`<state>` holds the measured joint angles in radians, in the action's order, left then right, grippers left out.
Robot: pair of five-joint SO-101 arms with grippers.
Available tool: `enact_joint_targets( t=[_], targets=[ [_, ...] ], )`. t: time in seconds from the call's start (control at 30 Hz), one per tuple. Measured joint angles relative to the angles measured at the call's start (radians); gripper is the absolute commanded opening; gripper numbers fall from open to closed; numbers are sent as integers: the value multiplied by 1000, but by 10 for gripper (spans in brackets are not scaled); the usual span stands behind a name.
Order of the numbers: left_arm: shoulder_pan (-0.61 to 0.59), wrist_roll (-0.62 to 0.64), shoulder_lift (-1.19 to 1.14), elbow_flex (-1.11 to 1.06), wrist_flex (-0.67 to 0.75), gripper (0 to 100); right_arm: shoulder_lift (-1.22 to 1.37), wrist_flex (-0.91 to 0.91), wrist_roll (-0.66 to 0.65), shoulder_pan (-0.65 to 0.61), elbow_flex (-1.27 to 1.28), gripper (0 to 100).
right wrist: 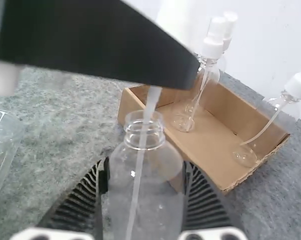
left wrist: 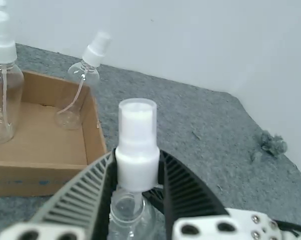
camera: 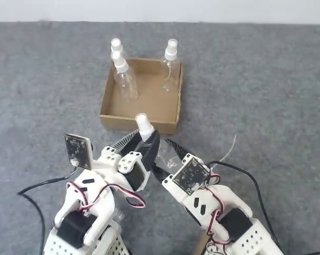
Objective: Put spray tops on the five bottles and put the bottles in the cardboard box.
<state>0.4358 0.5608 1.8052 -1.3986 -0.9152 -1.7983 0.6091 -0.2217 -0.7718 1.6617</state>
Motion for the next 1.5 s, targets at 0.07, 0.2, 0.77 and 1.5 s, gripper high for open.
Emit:
enact_joint_targets(
  t=[0.07,0.2,0.77,1.5],
  targets=[
    [0,0,0,0,0,12,0,0,0,0,0,7],
    [5,-3,0,0,-3,12,0,0,0,0,0,7],
    [49,-201,2,-137,23,87,5,18,0,9,0,7],
    [-46,9,2,35,-167,298,2,17,0,61,0,7]
  ],
)
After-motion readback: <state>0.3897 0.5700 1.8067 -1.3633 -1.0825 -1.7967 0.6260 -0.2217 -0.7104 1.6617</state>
